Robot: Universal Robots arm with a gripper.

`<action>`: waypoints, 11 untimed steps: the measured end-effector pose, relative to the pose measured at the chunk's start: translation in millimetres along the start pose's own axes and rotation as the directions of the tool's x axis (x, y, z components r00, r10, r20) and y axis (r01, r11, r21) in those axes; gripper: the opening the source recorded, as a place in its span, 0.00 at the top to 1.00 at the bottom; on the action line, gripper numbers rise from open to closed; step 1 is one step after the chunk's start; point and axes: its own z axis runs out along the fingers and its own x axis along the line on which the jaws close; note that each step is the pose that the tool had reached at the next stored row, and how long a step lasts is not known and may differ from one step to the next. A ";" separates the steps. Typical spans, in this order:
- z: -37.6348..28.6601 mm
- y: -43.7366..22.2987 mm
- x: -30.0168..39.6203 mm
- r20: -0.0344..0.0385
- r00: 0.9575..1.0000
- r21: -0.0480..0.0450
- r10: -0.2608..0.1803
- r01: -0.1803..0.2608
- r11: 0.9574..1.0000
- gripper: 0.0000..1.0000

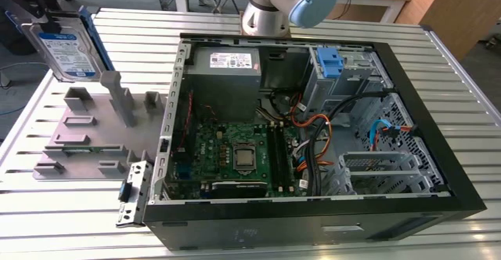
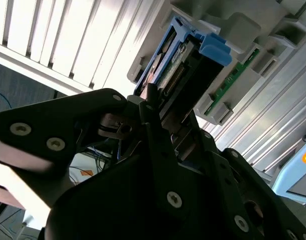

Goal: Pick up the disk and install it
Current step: 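Pick up the disk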

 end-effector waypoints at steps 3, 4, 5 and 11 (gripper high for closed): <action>-8.8 0.2 -0.3 0.000 1.000 0.000 0.000 0.000 1.000 0.65; -11.9 0.3 -0.5 0.000 1.000 0.000 0.000 0.000 1.000 0.65; -15.2 0.4 -0.6 0.000 1.000 0.000 0.000 0.000 1.000 0.65; -28.9 0.7 -1.1 0.000 1.000 0.000 0.000 0.000 1.000 0.65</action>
